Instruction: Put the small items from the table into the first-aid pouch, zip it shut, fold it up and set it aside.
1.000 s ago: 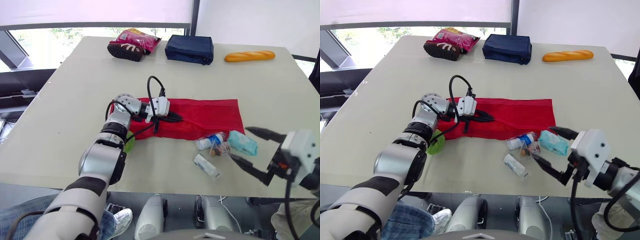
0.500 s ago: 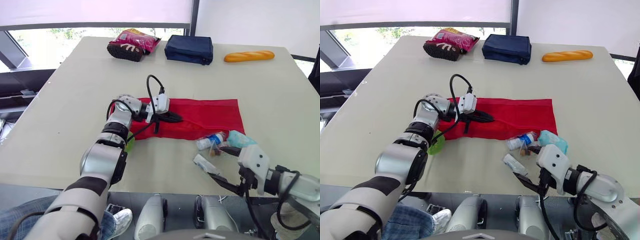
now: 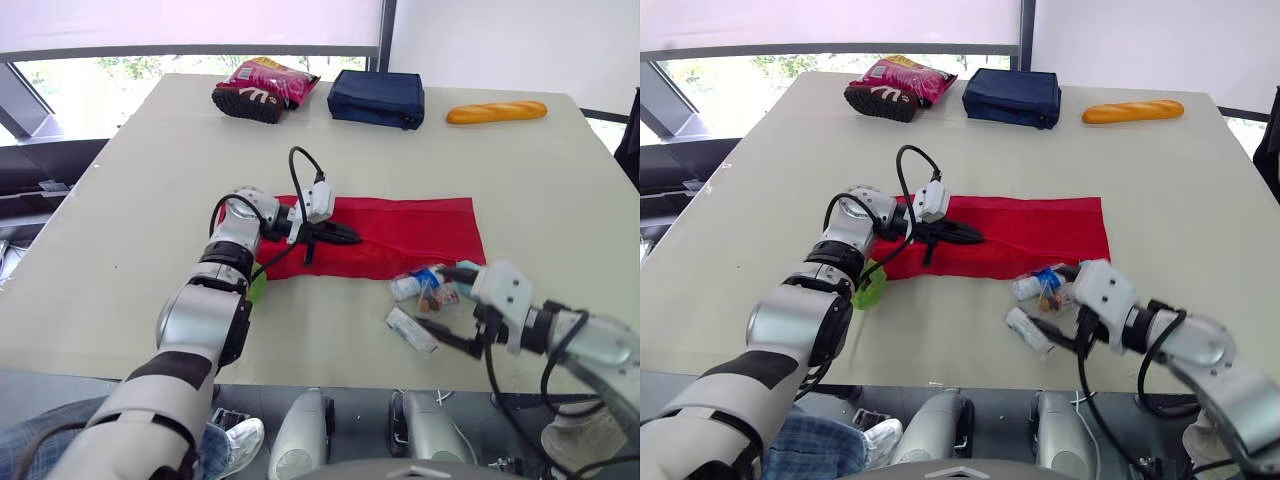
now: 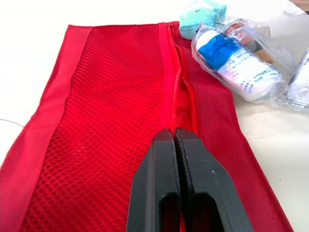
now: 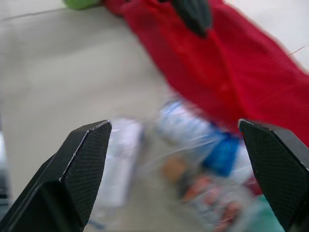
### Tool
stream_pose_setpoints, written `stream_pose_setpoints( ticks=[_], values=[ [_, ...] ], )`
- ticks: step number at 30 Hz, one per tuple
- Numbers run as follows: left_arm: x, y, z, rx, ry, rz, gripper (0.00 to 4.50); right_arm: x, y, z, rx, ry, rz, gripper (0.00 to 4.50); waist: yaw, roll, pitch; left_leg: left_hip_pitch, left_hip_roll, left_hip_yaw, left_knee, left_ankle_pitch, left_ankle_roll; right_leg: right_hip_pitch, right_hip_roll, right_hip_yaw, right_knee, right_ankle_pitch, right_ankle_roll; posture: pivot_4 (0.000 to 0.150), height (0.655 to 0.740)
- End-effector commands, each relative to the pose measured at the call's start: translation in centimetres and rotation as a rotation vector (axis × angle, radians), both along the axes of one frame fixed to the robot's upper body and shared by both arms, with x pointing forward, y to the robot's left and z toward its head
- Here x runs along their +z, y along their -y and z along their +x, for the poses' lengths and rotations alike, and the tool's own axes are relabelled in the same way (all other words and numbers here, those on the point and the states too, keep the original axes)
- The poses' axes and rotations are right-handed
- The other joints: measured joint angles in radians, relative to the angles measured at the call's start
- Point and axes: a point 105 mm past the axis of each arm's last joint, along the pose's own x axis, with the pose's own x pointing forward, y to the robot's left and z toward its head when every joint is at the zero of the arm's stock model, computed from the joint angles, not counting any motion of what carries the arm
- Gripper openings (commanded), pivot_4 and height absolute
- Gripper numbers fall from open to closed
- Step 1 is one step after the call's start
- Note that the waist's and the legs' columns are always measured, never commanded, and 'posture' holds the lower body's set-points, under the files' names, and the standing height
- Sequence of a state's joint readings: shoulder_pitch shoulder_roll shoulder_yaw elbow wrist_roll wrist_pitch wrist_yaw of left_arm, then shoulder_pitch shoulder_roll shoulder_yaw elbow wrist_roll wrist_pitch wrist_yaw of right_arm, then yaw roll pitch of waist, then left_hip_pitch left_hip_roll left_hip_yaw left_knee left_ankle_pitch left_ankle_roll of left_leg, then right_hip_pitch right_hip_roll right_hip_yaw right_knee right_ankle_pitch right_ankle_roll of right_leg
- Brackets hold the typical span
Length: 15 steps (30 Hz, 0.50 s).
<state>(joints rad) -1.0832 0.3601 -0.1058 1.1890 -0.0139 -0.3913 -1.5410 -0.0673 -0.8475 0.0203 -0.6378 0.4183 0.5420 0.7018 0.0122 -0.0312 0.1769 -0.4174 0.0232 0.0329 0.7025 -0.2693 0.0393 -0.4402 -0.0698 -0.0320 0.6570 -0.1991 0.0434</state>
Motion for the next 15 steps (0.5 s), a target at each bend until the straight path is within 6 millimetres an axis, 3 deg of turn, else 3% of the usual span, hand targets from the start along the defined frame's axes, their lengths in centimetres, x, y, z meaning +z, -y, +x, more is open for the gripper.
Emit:
stream_pose_setpoints(
  ticks=[1,5,9,15],
  values=[
    [2.0,0.3,0.3,-0.022,0.051,-0.032,0.02,1.2,1.6,2.3,0.035,0.067,-0.074,4.5,0.0,0.0,0.0,0.0,0.0,0.0,0.0,0.0,0.0,0.0,0.0,0.0,0.0,0.0,0.0,0.15,0.7164],
    [2.0,0.4,0.3,-0.023,0.054,-0.028,0.02,0.9,2.7,4.5,0.122,0.066,-0.183,4.5,0.0,0.0,0.0,0.0,0.0,0.005,0.0,0.0,0.0,0.0,0.0,0.0,0.0,0.001,-0.001,0.15,0.7164],
    [2.0,0.5,0.4,-0.015,0.055,-0.031,0.02,-0.3,2.4,6.0,0.261,0.041,-0.304,4.5,-0.002,0.001,0.0,0.0,0.0,0.005,0.0,0.0,0.0,0.0,0.0,0.0,0.0,0.002,-0.003,0.15,0.7164],
    [2.0,0.6,0.4,-0.017,0.061,-0.03,0.02,-1.5,1.2,6.3,0.402,0.022,-0.379,4.5,-0.002,0.001,0.0,-0.001,0.0,0.005,0.0,0.0,0.0,-0.001,0.0,0.0,0.0,0.002,-0.003,0.15,0.7164]
  ],
)
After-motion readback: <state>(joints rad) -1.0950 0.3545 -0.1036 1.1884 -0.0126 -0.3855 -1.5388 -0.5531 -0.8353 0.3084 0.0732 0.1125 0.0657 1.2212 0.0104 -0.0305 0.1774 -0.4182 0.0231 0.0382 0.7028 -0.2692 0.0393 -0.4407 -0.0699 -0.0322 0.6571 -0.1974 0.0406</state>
